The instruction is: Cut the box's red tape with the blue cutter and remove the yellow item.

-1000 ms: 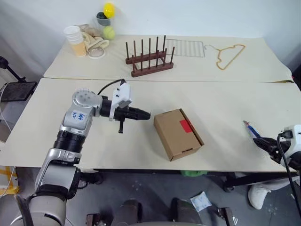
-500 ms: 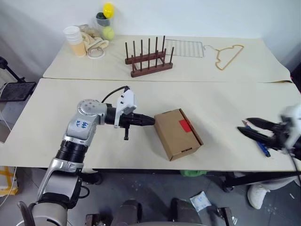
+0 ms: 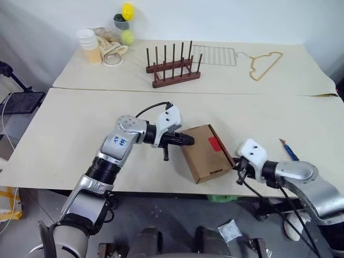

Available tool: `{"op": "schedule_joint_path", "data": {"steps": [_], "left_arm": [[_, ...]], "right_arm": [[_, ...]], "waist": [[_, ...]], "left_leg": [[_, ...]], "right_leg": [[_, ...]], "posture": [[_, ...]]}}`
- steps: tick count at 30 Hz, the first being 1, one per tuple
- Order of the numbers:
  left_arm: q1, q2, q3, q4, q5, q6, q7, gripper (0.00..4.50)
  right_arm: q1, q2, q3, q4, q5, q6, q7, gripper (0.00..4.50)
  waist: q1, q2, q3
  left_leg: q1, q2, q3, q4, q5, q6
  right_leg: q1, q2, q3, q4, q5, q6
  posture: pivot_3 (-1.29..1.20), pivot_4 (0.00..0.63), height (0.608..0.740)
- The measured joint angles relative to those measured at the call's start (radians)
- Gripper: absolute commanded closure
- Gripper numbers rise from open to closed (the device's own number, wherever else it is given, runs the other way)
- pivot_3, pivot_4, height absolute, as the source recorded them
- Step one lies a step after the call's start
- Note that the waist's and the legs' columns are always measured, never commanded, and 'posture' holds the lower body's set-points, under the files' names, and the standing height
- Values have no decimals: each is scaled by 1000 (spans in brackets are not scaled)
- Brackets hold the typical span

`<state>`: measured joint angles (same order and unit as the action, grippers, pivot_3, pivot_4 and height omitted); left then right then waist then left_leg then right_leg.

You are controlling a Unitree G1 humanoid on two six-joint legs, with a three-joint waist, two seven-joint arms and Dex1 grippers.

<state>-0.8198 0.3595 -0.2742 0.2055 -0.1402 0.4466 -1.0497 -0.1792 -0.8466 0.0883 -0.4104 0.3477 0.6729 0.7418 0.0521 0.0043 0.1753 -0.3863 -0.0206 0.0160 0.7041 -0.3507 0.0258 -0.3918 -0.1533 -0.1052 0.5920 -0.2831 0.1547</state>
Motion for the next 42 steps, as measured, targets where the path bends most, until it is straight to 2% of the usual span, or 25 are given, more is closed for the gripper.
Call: {"op": "schedule_joint_path", "data": {"steps": [3,7,10,11,13,15,19,27,40,42], "left_arm": [[2,4,26,4,-9,0,22,4500],[3,41,125,3,-82,-10,4,4500],[3,139,168,6,-119,11,-51,4500],[6,204,163,14,-101,23,-70,4500],[32,264,130,15,-61,44,-80,4500],[90,249,97,8,-46,88,-63,4500],[146,139,46,-14,-45,149,8,4500],[168,93,52,-95,-54,197,61,4500],[157,94,37,-108,-55,200,51,4500],[149,148,26,-105,-61,188,-15,4500]], "right_arm": [[-8,7,5,-58,13,71,-13,4460],[-11,27,4,-76,11,127,-48,4460],[-8,27,3,-75,5,134,-56,4460],[-5,28,1,-72,1,135,-60,4460],[-13,35,1,-65,-19,134,-80,4460],[-34,51,1,-51,-36,134,-101,4460],[-55,85,20,-66,-31,160,-106,4460],[-54,101,43,-135,-9,272,-111,4460],[-30,95,-2,-193,46,380,-125,4460],[-8,62,-95,-197,90,441,-111,4106]], "waist": [[-3,0,0],[-8,0,0],[-16,0,0],[-21,0,0],[-24,1,0],[-21,1,0],[-12,-2,1],[-25,-2,1],[-23,-2,1],[-24,-2,1]], "left_leg": [[0,0,0,0,0,0],[0,0,-1,0,0,0],[0,0,-1,-1,0,0],[0,0,-1,-2,0,0],[1,0,0,-2,0,0],[1,0,-1,-2,0,0],[-1,0,-3,-1,0,0],[0,0,-3,-1,0,-1],[0,0,-4,-1,0,-1],[0,0,-3,-2,0,-1]], "right_leg": [[-1,0,0,0,0,0],[-1,0,0,1,0,0],[-1,0,0,1,0,0],[-1,0,0,1,0,0],[-1,0,0,1,0,0],[-1,0,0,1,0,0],[-1,0,-1,1,0,0],[-1,0,0,2,0,0],[-1,0,0,2,0,0],[-1,0,0,2,0,0]], "posture": [[0,150,740],[0,150,740],[0,150,740],[0,150,740],[0,150,740],[0,150,740],[0,150,740],[0,150,740],[0,150,740],[0,150,740]]}}
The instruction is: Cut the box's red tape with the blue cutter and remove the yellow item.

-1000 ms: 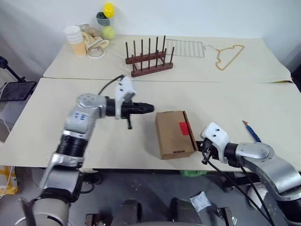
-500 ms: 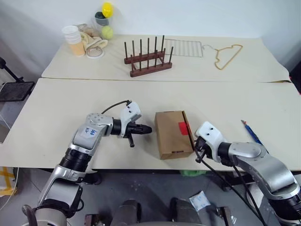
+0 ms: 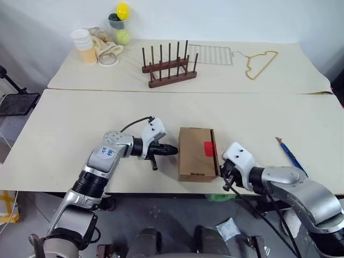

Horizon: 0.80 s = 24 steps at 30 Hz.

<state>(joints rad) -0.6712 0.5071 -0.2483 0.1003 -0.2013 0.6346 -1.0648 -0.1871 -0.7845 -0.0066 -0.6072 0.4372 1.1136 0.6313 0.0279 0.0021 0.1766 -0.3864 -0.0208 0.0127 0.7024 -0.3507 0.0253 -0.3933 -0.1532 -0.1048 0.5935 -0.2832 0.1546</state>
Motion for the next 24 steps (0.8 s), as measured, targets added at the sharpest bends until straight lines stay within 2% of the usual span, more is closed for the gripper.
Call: {"op": "schedule_joint_path", "data": {"steps": [3,5,8,13,16,18,24], "left_arm": [[-35,103,23,63,-20,-108,-145,4500],[-90,110,65,97,-70,-189,-248,4500],[-137,79,89,100,-118,-215,-304,4500],[-193,-46,56,105,-114,-223,-263,4500],[-195,-89,-12,130,-49,-274,-232,4500],[-195,-105,-41,149,-24,-289,-217,4500],[-198,-109,-93,165,38,-290,-200,4500]], "right_arm": [[-39,32,-226,-35,153,212,28,3283],[-136,73,-345,-69,242,395,30,2481],[-189,83,-393,-48,351,481,-33,1597],[-305,113,-394,98,564,495,-281,15],[-340,181,-392,168,659,496,-445,15],[-343,188,-384,185,692,496,-514,15],[-318,141,-340,186,743,496,-604,15]], "waist": [[-4,0,0],[-3,0,0],[6,0,0],[-1,0,0],[-7,0,0],[-8,0,0],[-1,0,0]], "left_leg": [[1,1,-1,-1,0,0],[1,2,-4,-1,0,0],[1,0,-5,-1,0,0],[1,-2,-3,-1,0,0],[1,-1,0,-3,0,0],[1,-1,1,-3,0,0],[0,-1,3,-2,0,0]], "right_leg": [[-1,1,0,0,0,-1],[0,1,1,0,0,-1],[0,-1,1,0,0,-1],[0,-3,0,1,0,0],[-1,-2,-1,2,0,0],[-2,-2,0,2,0,0],[-2,-2,0,2,0,0]], "posture": [[0,150,740],[0,150,740],[0,150,740],[0,150,740],[0,150,740],[0,150,740],[0,150,740]]}}
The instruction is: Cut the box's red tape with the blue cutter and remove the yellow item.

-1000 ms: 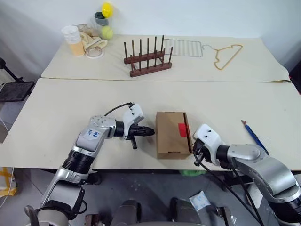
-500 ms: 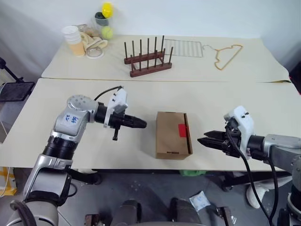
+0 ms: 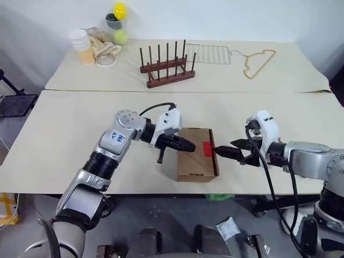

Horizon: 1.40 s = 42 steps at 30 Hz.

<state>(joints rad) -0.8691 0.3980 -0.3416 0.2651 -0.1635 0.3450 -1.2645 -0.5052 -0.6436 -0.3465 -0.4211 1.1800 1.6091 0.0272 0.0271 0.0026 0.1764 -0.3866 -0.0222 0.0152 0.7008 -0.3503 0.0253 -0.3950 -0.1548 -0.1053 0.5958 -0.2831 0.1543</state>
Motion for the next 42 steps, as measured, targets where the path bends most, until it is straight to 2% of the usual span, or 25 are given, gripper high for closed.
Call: {"op": "schedule_joint_path", "data": {"steps": [12,20,23,27,32,36,42], "left_arm": [[-5,-10,-6,0,33,-23,15,4500],[-5,-15,-15,-6,41,-17,33,4500],[-4,-14,-21,-13,47,-10,39,4500],[-2,-15,-22,-19,48,0,45,4500],[5,-16,-24,-34,48,10,51,4500],[17,-16,-25,-58,48,21,65,4500],[22,-3,-25,-72,47,31,71,4500]], "right_arm": [[5,29,21,22,12,0,-100,15],[18,3,25,34,16,-3,-106,15],[0,-31,69,44,-3,-9,-111,15],[-46,10,117,82,-36,-5,-155,15],[-70,12,188,87,-64,0,-187,15],[-50,-29,221,43,-106,-5,-174,15],[52,-202,291,-24,-242,-44,-74,15]], "waist": [[0,0,0],[3,0,-1],[2,-1,-2],[2,-1,-2],[3,-1,-2],[5,0,-3],[1,0,-3]], "left_leg": [[1,0,0,0,0,0],[1,0,-1,1,0,0],[2,0,-1,1,0,0],[2,0,-3,1,0,1],[2,0,-4,1,0,1],[1,-1,-4,1,0,1],[1,0,-3,0,0,1]], "right_leg": [[1,0,1,0,0,0],[2,0,0,0,0,0],[3,0,0,0,0,0],[3,0,1,0,0,0],[3,-1,1,0,0,0],[3,-1,1,-1,0,0],[3,0,1,-2,0,0]], "posture": [[0,150,740],[0,150,740],[0,150,740],[0,150,740],[0,150,740],[0,150,740],[0,150,740]]}}
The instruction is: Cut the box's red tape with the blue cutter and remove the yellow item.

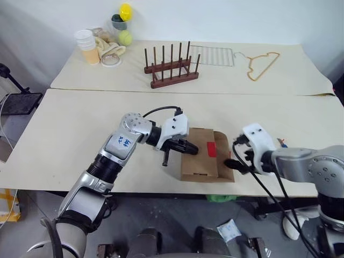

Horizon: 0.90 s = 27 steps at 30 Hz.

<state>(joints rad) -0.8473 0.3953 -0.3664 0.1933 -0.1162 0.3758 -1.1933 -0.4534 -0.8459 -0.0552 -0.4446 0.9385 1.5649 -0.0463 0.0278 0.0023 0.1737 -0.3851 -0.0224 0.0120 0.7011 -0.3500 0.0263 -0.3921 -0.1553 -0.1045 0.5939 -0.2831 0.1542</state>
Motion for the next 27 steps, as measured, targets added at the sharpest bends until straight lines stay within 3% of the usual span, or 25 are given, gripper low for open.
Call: {"op": "schedule_joint_path", "data": {"steps": [12,17,21,27], "left_arm": [[-1,-3,1,0,0,8,1,4500],[-1,0,2,4,0,1,-3,4500],[-4,2,2,13,0,-10,-9,4500],[-5,0,-1,12,0,-14,-10,4500]], "right_arm": [[53,-10,-23,-30,-122,-109,188,15],[11,-51,-201,32,-30,-44,347,15],[-68,7,-276,180,76,36,405,15],[-98,116,-258,416,158,45,367,15]], "waist": [[1,1,0],[-1,1,0],[-2,0,-1],[-1,1,-1]], "left_leg": [[0,0,-1,0,0,0],[1,1,-1,0,0,0],[1,1,-1,0,0,0],[1,0,-1,0,0,0]], "right_leg": [[0,0,0,0,0,0],[0,0,0,0,0,0],[1,0,1,0,0,0],[0,0,0,0,0,0]], "posture": [[0,150,740],[0,150,740],[0,150,740],[0,150,740]]}}
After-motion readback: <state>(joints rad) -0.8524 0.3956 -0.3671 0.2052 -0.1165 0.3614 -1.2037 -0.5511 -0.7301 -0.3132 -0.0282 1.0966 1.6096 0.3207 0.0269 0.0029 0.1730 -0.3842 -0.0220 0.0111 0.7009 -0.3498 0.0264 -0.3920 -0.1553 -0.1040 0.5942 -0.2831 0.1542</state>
